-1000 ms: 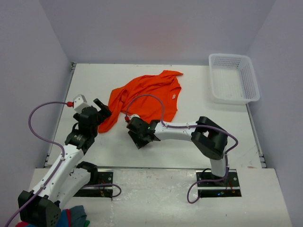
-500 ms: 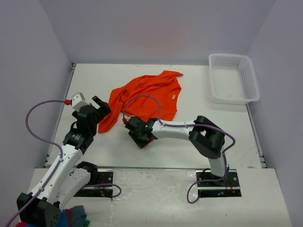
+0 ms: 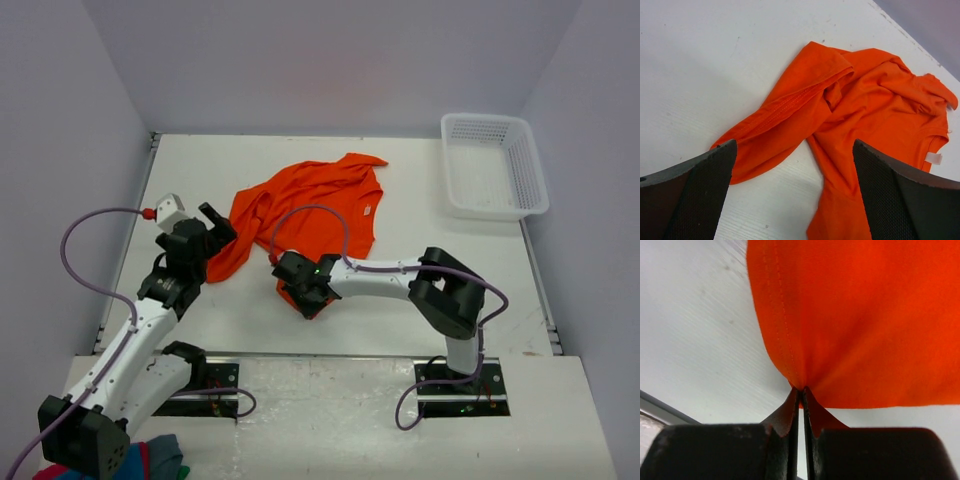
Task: Fold and stack the t-shirts
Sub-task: Flatten out the tshirt
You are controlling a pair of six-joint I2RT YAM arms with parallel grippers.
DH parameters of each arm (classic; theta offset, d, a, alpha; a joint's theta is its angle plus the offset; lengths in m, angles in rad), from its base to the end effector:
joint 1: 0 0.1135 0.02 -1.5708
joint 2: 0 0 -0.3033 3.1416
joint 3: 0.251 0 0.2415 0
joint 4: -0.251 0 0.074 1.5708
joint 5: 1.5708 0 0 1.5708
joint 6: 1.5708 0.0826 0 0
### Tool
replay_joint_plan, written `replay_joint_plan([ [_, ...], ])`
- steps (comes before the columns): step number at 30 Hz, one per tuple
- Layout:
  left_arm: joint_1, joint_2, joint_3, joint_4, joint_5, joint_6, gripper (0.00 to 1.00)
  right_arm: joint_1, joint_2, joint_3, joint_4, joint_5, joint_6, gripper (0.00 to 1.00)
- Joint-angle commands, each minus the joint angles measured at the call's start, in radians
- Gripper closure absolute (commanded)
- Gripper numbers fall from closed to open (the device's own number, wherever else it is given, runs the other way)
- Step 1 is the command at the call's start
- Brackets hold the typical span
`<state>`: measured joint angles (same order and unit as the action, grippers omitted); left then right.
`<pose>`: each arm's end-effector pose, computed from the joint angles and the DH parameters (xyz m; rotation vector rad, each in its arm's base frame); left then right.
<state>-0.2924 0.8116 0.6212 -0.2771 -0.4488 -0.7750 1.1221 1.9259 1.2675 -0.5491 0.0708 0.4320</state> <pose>0.1873 -0.0189 0.2813 -0.7420 1.8532 -0.2304 0.1800 0.3604 0.1560 -0.9362 2.6590 0.2919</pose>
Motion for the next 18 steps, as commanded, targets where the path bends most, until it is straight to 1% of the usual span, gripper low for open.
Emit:
replay_joint_plan([
  [1, 0.007, 0.049, 0.014, 0.016, 0.007, 0.005, 0.04, 0.018, 0.006, -0.068, -0.187, 0.090, 0.057, 1.00],
  [4, 0.007, 0.098, -0.008, 0.018, 0.022, 0.006, 0.07, 0.018, -0.057, -0.039, -0.213, 0.196, 0.099, 1.00],
  [7, 0.007, 0.142, -0.024, -0.007, 0.027, 0.002, 0.07, 0.016, -0.132, -0.022, -0.227, 0.283, 0.149, 1.00],
  [11, 0.007, 0.179, -0.034, -0.043, 0.019, 0.000, 0.04, -0.005, -0.194, -0.017, -0.223, 0.325, 0.168, 1.00],
  [18, 0.007, 0.251, 0.028, -0.195, -0.093, -0.053, 0.02, -0.061, -0.257, -0.025, -0.193, 0.339, 0.139, 1.00],
])
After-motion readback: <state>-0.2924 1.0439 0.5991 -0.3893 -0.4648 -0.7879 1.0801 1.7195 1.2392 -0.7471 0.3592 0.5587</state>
